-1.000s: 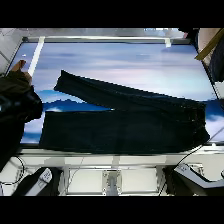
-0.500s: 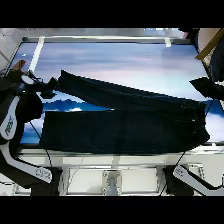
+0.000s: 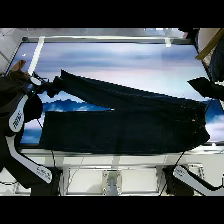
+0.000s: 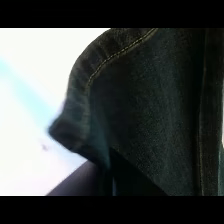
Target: Fold the clothes and pants, and hang the long-sleeved shirts on hangers.
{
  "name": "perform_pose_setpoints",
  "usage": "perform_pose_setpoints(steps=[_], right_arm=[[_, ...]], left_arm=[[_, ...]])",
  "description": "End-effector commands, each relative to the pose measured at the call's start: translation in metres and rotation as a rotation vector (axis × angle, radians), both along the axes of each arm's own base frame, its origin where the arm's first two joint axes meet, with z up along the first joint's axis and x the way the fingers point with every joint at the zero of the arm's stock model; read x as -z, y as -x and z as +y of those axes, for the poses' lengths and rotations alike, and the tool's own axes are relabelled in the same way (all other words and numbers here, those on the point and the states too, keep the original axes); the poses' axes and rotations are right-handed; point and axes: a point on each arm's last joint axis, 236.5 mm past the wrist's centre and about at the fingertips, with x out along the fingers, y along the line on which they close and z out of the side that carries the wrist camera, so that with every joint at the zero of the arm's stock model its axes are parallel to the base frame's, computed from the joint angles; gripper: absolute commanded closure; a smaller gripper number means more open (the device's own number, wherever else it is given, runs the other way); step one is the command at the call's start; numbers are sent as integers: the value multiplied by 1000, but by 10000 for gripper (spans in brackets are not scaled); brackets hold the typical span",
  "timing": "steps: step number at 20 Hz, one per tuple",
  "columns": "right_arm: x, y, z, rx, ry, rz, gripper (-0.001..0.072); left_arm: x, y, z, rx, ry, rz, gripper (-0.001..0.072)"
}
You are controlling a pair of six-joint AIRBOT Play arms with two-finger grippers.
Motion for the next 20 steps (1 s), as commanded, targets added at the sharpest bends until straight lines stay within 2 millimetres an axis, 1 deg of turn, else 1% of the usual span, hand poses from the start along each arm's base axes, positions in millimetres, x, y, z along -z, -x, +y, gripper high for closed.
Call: perform_pose_setpoints(steps=[1,3,4,5,6,7,8,9,10,11,12,14,15,16,17,18,19,20], right_arm=[[20,10,-53,110,179,71,265],[31,23,-106,266,269,123,265],[39,31,-127,323,276,155,264],[52,40,-141,351,259,191,263],[68,48,-148,359,227,236,262],[90,55,-150,349,183,295,260],[113,61,-146,325,133,358,259],[133,66,-138,282,94,413,257],[148,67,-131,240,64,442,258],[159,63,-127,224,36,446,258],[166,57,-129,231,19,433,258],[171,44,-133,258,-4,387,258],[170,38,-133,257,-18,361,262],[165,31,-130,249,-34,326,319],[157,24,-122,208,-48,283,518],[146,17,-111,154,-67,237,593],[132,9,-103,116,-95,193,645],[116,1,-99,100,-121,154,669]], left_arm=[[1,-5,-2,29,-25,-28,693],[-7,-7,0,25,-29,-43,693],[-11,-7,0,25,-31,-51,694],[-15,-8,-1,27,-33,-57,694],[-18,-8,-1,42,-46,-68,694],[-20,-9,-1,44,-47,-73,694],[-22,-9,-1,44,-47,-75,694],[-23,-9,-1,44,-47,-76,694],[-22,-8,-2,46,-47,-74,694],[-22,-8,-2,47,-46,-73,694],[-22,-8,-2,46,-47,-73,694],[-22,-8,-2,48,-49,-73,694],[-21,-8,-2,51,-54,-72,694],[-21,-8,-2,50,-53,-72,694],[-22,-8,-2,51,-53,-72,695],[-25,-8,-2,54,-56,-75,695],[-30,-7,1,64,-81,-82,695],[-39,-6,7,80,-120,-93,695]])
